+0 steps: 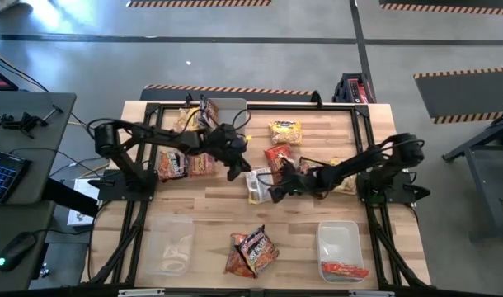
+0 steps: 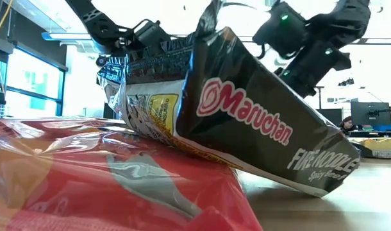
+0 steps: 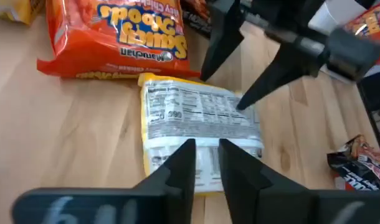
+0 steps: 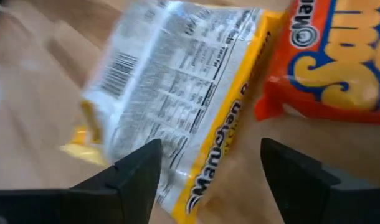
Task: Sort Maruchan noodles
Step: Put the bottom left yellow noodle pack into the transparent bin
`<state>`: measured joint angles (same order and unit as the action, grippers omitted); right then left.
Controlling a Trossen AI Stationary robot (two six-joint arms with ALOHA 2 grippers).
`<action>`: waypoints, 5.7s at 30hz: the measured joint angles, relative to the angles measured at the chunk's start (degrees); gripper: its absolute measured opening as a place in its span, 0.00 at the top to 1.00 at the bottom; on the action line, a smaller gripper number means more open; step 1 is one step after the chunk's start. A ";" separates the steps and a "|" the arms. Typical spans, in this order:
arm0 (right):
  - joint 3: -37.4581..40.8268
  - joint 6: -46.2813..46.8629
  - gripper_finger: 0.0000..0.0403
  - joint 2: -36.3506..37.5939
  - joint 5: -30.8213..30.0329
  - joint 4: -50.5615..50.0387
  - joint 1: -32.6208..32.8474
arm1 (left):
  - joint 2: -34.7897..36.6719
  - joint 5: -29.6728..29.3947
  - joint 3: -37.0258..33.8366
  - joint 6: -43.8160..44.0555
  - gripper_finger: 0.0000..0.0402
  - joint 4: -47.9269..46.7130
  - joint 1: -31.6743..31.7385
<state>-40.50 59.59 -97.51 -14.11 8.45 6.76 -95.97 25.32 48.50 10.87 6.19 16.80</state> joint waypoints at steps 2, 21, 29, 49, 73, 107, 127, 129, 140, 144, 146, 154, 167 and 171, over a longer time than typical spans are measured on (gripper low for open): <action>-2.00 -1.03 0.39 -1.98 0.10 -0.48 -0.33 | -0.06 0.69 0.20 -0.34 0.80 0.04 0.56; -5.52 -27.44 0.99 -5.38 -0.71 5.36 -1.63 | -0.03 5.98 0.27 0.99 0.69 -3.71 2.69; -5.52 -44.01 1.00 -5.38 2.09 8.59 -3.12 | -0.03 2.75 0.27 -3.57 0.57 -5.57 2.44; -10.83 -86.17 1.00 -5.32 2.56 8.40 -3.25 | -0.03 2.60 9.37 -24.69 0.47 -23.58 2.35; -19.22 -74.66 0.86 -4.60 4.03 -13.01 -2.97 | -8.82 1.05 10.89 -25.55 0.46 -25.15 2.32; -3.60 -33.04 0.38 0.01 23.27 9.74 -13.82 | -3.30 0.54 10.76 -32.61 1.00 -25.39 0.48; -3.77 -17.24 0.35 -10.45 29.84 30.53 -12.39 | -1.26 -3.83 10.81 -31.45 1.00 -25.70 -0.90; -3.77 -17.17 0.35 -10.45 27.77 30.30 -11.47 | -1.26 -3.83 10.81 -30.94 1.00 -25.64 -0.90; -3.73 -15.51 0.54 -10.50 18.76 29.87 -8.54 | 0.64 -3.46 10.81 -28.93 1.00 -24.77 -0.66; -3.66 -16.03 0.66 -10.59 17.09 30.20 -8.19 | 1.17 -3.43 10.81 -28.01 1.00 -24.70 -0.69; -3.62 -16.97 0.72 -10.62 16.47 30.18 -8.19 | 1.17 -3.43 10.81 -27.87 1.00 -24.72 -0.81; -3.53 -22.34 0.89 -10.74 15.62 29.92 -8.21 | 1.17 -3.44 10.81 -25.95 0.99 -24.43 -0.85; -3.74 -35.54 0.90 -7.41 22.29 25.97 -10.86 | 1.21 -3.46 17.01 -27.98 0.79 -32.00 -1.55; -7.81 -45.42 0.90 -3.14 21.14 12.75 -11.38 | 1.21 -3.46 20.84 -29.00 0.71 -37.50 -1.57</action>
<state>-48.31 14.17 -100.65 7.03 21.20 -4.62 -94.76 21.87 69.35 -18.13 -31.30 15.22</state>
